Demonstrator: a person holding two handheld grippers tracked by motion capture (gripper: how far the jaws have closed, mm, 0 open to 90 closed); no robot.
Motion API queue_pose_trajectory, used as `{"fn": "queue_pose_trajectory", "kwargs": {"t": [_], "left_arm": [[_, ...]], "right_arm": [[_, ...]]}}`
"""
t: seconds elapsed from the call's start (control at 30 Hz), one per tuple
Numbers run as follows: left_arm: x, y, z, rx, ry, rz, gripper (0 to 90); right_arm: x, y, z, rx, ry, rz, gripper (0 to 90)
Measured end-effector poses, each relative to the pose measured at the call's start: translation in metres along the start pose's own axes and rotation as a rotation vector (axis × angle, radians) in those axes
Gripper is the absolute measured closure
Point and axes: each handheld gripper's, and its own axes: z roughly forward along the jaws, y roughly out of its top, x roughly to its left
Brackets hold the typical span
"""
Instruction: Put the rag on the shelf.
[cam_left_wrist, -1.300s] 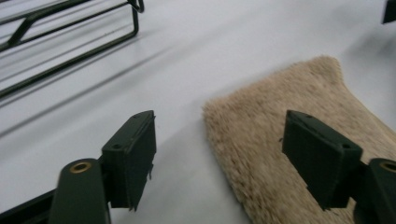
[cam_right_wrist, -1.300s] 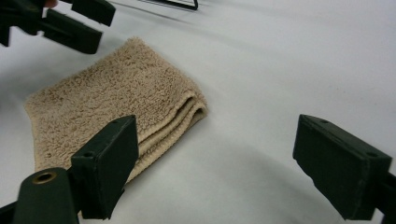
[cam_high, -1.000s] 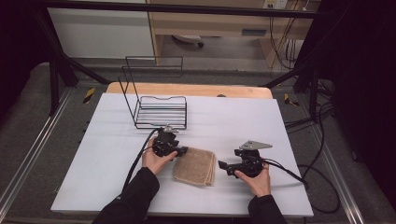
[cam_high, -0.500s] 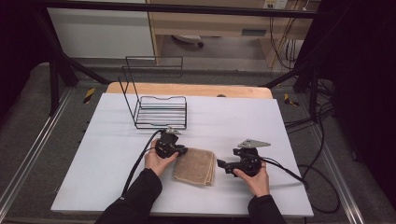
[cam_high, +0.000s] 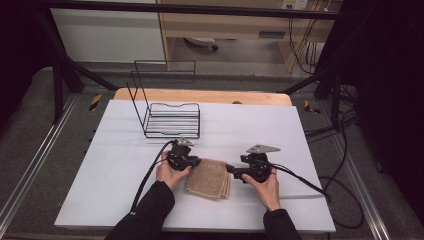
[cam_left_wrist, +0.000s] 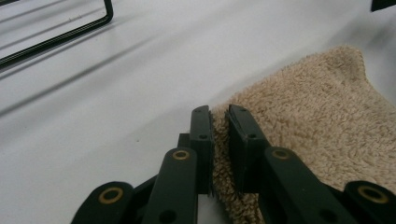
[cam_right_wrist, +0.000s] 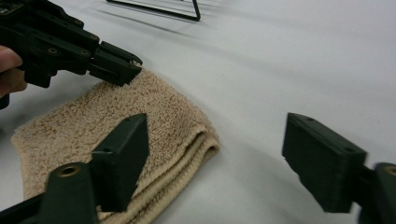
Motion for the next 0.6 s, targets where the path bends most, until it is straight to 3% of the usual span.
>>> {"fn": "queue_pose_trajectory", "kwargs": {"t": [0.13,0.3,0.6], "left_arm": [[0.001,-0.001,0.000,0.002,-0.003,0.004,79.8],[0.001,-0.001,0.000,0.003,-0.003,0.009,79.9],[0.002,-0.001,0.000,0.002,-0.010,0.013,79.9]], "right_arm": [[0.003,0.003,0.011,0.015,-0.018,-0.009,36.1],[0.001,0.002,0.021,0.027,-0.025,0.025,44.8],[0.002,-0.001,0.028,0.058,0.001,0.042,62.6]]}}
